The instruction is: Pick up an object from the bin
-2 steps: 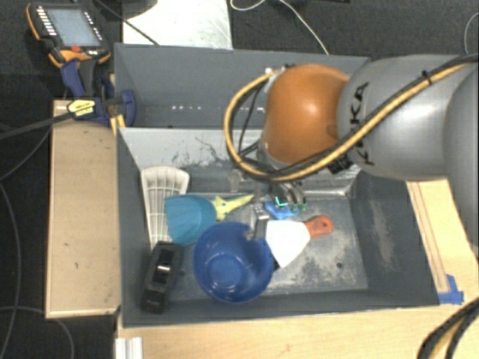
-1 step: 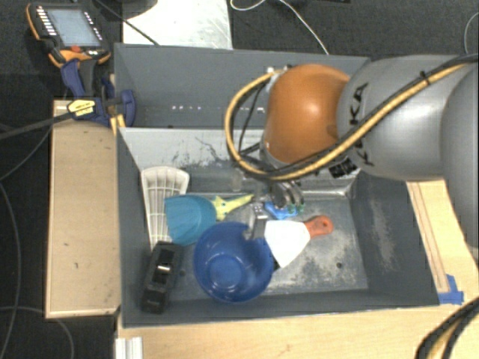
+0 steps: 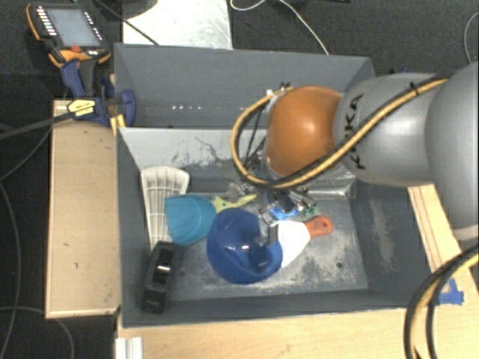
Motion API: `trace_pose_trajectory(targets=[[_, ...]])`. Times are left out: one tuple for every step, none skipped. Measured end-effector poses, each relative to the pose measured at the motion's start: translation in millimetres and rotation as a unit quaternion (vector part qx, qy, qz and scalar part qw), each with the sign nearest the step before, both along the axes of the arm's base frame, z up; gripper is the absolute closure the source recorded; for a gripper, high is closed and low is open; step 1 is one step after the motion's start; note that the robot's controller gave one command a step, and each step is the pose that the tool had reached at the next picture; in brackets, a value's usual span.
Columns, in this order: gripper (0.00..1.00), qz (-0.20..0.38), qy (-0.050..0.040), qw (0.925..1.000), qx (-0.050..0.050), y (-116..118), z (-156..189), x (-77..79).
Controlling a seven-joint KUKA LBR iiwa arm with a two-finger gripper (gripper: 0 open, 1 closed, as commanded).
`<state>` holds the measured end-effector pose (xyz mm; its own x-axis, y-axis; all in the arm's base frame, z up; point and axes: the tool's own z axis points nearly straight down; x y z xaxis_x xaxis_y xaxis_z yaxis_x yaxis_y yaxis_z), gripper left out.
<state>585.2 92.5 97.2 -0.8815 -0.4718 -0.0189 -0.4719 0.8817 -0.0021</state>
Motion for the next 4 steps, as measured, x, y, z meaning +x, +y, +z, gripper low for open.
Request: trace_pose_trajectory(targets=[[0.00,-0.088,0.0027,0.9961,0.001,-0.2,-24.2,-2.3],[1.00,-0.197,0.0015,0.9804,0.003,5.5,-17.5,-3.9],[1.00,-0.197,0.0014,0.9803,0.003,5.4,-17.4,-3.8],[1.00,-0.185,0.0033,0.9827,0.002,5.6,64.7,-8.8]])
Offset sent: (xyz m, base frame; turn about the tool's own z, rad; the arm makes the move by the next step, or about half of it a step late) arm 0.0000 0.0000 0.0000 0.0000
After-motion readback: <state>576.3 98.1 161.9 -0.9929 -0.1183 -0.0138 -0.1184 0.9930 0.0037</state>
